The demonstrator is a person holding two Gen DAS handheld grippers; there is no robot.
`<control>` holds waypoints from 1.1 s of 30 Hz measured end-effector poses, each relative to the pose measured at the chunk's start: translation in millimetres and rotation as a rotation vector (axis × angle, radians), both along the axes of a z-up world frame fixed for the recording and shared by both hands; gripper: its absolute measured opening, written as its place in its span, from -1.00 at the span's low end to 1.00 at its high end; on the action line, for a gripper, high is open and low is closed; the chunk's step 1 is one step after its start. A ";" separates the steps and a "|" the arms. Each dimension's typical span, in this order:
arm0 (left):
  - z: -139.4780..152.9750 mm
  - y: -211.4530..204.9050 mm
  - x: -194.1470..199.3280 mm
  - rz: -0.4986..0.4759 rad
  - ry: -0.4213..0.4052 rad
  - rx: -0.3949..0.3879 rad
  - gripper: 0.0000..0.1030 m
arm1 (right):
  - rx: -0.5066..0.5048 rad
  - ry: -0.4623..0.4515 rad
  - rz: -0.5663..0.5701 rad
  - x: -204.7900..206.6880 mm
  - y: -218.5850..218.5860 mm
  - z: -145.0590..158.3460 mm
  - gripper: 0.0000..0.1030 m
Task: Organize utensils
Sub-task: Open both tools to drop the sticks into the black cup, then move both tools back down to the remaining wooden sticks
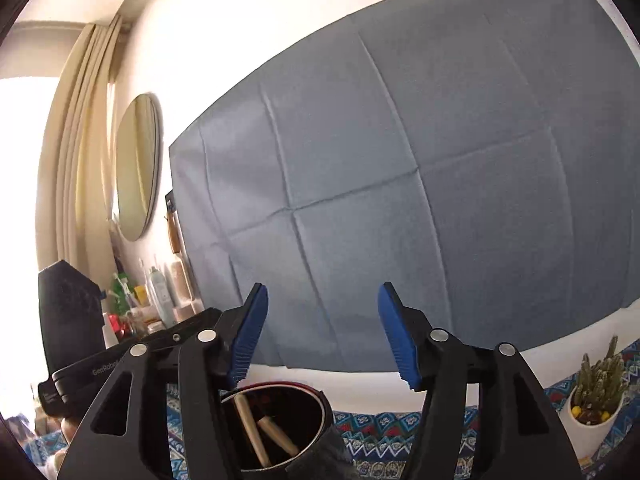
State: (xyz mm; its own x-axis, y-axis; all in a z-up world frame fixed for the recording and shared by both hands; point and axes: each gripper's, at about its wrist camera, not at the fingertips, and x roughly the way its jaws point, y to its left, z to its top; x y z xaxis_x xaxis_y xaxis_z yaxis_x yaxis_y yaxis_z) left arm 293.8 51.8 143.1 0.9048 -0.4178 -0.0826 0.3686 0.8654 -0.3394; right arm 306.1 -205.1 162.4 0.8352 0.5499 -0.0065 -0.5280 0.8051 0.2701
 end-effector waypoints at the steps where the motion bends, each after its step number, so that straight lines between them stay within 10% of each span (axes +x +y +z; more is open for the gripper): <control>1: 1.9 5.0 -1.3 0.007 -0.002 -0.013 0.15 | 0.007 -0.006 -0.026 -2.3 -5.1 3.8 0.66; 5: 11.6 18.8 -5.8 0.029 -0.018 -0.017 0.87 | 0.016 -0.039 -0.086 -12.4 -20.8 19.2 0.74; 21: 70.4 30.8 -48.1 0.282 0.035 0.137 0.89 | 0.008 0.165 -0.287 -17.8 -48.2 59.1 0.83; 33: 100.1 28.9 -100.7 0.224 0.086 0.238 0.89 | -0.043 0.271 -0.199 -43.9 -48.7 77.4 0.83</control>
State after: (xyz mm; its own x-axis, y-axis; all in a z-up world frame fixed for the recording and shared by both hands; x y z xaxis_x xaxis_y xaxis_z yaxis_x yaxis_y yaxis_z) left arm 193.1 80.6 243.2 0.9574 -0.1689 -0.2341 0.1387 0.9804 -0.1400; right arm 262.2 -253.8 239.8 0.8908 0.3704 -0.2633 -0.2727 0.8991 0.3425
